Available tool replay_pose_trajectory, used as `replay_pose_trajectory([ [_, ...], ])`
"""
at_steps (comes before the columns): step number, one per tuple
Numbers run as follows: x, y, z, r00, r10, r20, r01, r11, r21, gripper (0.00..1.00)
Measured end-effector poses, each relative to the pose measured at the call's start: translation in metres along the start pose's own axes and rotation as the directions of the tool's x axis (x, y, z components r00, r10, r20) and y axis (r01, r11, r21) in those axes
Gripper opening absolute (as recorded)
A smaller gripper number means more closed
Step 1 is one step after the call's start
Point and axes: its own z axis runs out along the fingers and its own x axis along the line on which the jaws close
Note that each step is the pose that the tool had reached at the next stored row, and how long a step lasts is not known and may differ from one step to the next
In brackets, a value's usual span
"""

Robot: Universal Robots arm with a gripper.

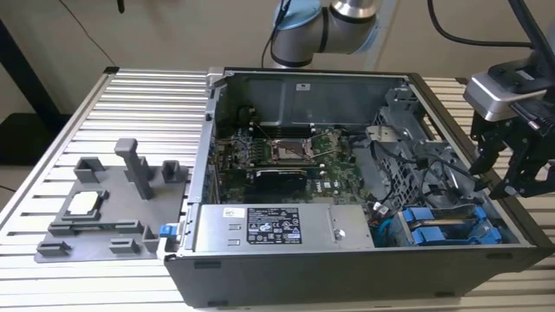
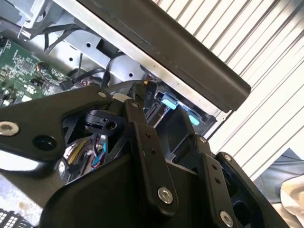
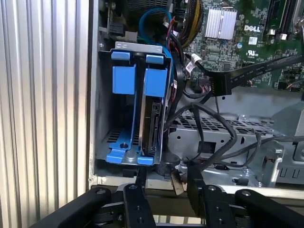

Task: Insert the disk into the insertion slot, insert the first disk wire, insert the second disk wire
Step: 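Insert the first disk wire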

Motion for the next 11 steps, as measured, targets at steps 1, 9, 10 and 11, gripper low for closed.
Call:
replay_pose_trajectory([
  [1, -0.0002, -0.0012, 0.0003, 1.0, -0.002, 0.0002, 0.002, 1.0, -0.0001, 0.47],
  [9, -0.0009, -0.0057, 0.0016, 0.9999, -0.01, 0.0001, 0.01, 0.9999, -0.0017, 0.47],
  [10, -0.0012, -0.006, 0.0016, 0.9999, -0.011, -0.0047, 0.011, 0.9999, -0.0034, 0.47],
  [11, -0.0019, -0.0064, 0.0017, 0.9998, -0.013, -0.0144, 0.013, 0.9999, -0.0075, 0.47],
])
